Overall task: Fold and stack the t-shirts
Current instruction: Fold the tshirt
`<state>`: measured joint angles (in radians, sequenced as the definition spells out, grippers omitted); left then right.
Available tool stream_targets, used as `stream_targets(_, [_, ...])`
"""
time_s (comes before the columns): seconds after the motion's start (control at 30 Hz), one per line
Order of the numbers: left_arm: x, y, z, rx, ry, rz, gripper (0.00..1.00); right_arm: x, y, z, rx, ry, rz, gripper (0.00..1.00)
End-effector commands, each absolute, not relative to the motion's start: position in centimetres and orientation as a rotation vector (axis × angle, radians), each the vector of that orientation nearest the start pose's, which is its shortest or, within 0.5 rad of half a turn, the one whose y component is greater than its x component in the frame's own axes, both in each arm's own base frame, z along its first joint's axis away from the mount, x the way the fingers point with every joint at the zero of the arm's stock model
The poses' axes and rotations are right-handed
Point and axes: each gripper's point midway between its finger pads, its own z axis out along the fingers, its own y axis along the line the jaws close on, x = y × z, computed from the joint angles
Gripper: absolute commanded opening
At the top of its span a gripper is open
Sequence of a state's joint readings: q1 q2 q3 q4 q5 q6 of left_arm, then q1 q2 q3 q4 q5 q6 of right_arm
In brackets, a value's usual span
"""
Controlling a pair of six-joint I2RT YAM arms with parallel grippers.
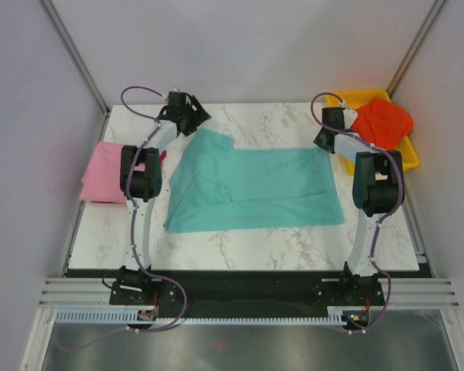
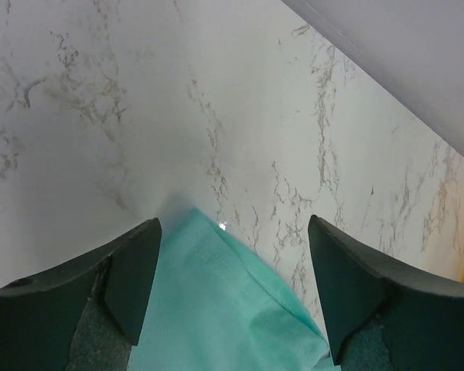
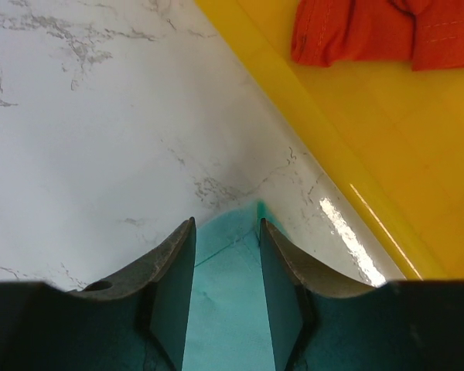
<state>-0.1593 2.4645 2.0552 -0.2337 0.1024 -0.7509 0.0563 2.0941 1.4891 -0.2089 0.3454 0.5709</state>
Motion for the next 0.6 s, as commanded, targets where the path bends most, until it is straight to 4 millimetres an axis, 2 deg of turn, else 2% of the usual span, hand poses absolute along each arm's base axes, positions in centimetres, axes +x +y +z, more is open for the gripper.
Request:
stream_targets(0.0, [65.3,-15.4,6.7,-0.624,2.169,-0.681,0.84,55.0,-1.5,6.3,0.747,2.138,-0.125,0.46])
stream_targets(0.13, [65.7,-15.5,6.2,-0.622,2.166,-0.677,0.83,54.9,-1.5,5.6,0.746,2.157,-0.135,0.47])
stream_targets(0.4, [65.1,-14.8,4.6,-0.619,2.207,-0.62,0.68,54.7,-1.2,4.7,0.741,2.182,-0.121,0.37])
stream_targets(0.57, [64.1,-13.8,2.9,-0.675,2.259,-0.535,0.68,54.5,-1.3,4.5,0.74,2.194,-0.138,0.37])
